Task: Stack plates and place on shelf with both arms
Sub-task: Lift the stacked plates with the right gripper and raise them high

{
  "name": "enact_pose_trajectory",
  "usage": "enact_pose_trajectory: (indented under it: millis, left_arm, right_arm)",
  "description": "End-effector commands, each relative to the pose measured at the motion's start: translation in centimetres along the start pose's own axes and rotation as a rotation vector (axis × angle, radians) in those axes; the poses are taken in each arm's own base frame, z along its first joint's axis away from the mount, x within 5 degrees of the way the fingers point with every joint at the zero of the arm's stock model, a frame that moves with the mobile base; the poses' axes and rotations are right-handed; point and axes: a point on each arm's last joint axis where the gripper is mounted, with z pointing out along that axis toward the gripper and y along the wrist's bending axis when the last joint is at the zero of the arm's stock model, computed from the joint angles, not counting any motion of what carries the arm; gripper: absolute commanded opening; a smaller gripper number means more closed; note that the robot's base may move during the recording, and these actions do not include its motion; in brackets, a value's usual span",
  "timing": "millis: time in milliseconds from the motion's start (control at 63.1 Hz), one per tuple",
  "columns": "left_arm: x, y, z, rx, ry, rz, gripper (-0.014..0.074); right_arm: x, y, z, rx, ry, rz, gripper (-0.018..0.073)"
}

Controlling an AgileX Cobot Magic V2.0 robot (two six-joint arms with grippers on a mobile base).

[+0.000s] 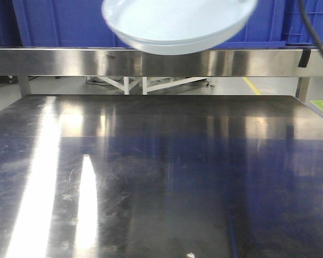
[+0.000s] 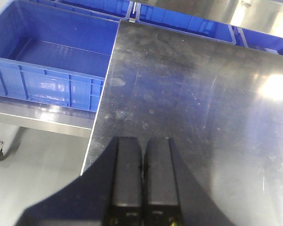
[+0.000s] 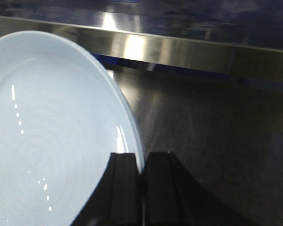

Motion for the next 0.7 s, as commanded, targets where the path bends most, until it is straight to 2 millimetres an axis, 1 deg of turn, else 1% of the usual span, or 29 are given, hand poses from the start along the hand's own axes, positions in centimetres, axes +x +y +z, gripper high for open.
enact_pose_trajectory:
  millis: [0, 159, 396, 571, 682]
  left_arm:
    - [-1.6, -0.4, -0.4, 0.023, -0.105, -0.011, 0.0089]
    - [-1.6, -0.4, -0.4, 0.023, -0.105, -0.011, 0.0089]
    - [-1.6, -0.4, -0.4, 0.023, -0.105, -0.011, 0.0089]
    - [-1.6, -0.4, -0.4, 0.023, -0.105, -0.011, 0.0089]
    - [-1.6, -0.4, -0.4, 0.023, -0.105, -0.011, 0.0089]
  right_arm:
    - [-1.4, -0.7, -3.4, 0.008, -0.175, 0.013, 0.0056]
    - [0.6, -2.5, -5.9, 0.06, -0.189, 0.042, 0.0056]
    - [5.4, -4.6, -9.3, 0.14, -0.199, 0.086, 0.0056]
    - [8.3, -5.1, -11.1, 0.164, -0.224, 0.098, 0.0056]
    - [9.7, -5.1, -11.7, 0.164, -0.242, 0.097, 0.0056]
